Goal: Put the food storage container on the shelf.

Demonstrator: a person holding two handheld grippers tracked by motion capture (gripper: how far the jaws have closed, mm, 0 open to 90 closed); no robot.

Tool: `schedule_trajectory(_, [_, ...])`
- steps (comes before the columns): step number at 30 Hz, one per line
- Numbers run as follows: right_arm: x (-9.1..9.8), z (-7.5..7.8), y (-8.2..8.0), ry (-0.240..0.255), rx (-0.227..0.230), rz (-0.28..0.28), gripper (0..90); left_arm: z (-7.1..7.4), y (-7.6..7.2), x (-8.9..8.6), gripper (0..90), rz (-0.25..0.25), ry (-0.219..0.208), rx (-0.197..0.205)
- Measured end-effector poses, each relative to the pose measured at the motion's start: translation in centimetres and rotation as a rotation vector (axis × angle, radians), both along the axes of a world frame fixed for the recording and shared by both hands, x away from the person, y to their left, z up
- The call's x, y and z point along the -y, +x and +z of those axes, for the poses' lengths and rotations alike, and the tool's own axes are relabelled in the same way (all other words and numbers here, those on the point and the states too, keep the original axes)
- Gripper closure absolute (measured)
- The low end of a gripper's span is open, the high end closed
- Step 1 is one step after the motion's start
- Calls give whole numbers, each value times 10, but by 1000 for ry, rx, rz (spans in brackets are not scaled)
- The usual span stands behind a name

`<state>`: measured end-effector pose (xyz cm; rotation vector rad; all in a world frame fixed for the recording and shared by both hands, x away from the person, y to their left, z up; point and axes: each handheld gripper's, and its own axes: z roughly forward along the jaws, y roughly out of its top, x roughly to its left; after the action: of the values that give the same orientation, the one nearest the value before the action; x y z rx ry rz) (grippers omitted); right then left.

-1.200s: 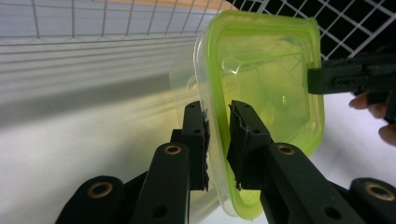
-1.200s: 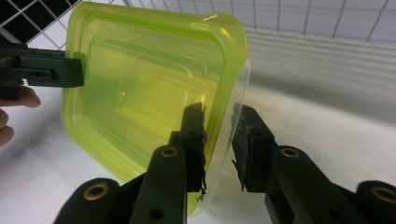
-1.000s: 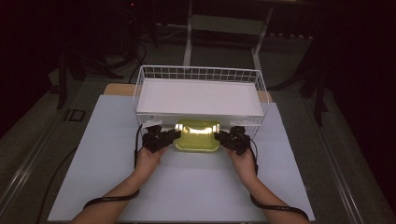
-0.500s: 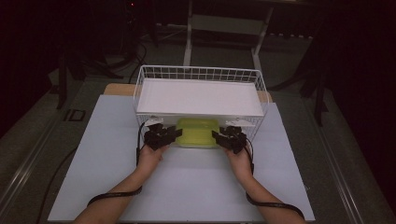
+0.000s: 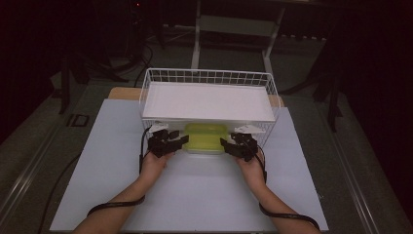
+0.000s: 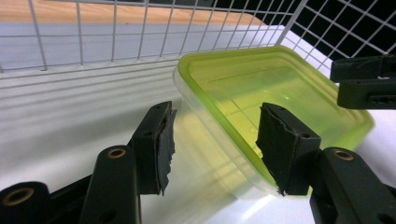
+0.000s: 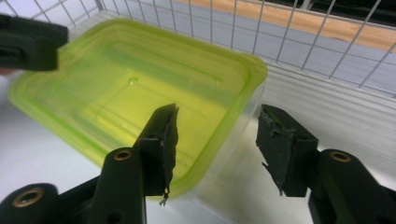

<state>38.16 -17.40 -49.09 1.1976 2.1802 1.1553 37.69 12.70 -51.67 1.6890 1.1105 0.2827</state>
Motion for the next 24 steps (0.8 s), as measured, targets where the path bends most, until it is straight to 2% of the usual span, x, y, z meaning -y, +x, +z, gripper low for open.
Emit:
schedule_trajectory(2, [4,0,-3,21,7,1,474,1,-6,-2,463,-4,-15,-10])
schedule_trajectory(4, [7,1,-7,17,3,9,468,3,-12,-5,463,-24,8,-1])
schedule_trajectory(6, [9,2,-13,12,15,16,468,5,-19,-7,463,-34,3,1])
schedule_trajectory(11, [8,8,-29,35,24,52,468,11,-39,-10,447,-70,4,12])
schedule_trajectory(14, [-1,9,-42,40,20,102,468,12,-50,-12,358,-98,-17,4])
schedule_trajectory(16, [-6,8,-46,69,-15,135,467,13,-58,-15,254,-137,-24,28])
schedule_trajectory(17, [-8,6,-48,84,-29,146,468,13,-61,-16,241,-136,-31,39])
schedule_trajectory(19, [-14,4,-51,78,-43,162,469,13,-66,-19,162,-145,-37,55])
schedule_trajectory(21, [-20,1,-54,61,-40,166,509,14,-69,-20,133,-159,-38,77])
schedule_trajectory(23, [-26,-4,-54,37,-34,165,577,14,-71,-21,1,-164,-29,85])
schedule_trajectory(24, [-29,-6,-54,32,-41,160,620,13,-73,-21,2,-165,-30,93])
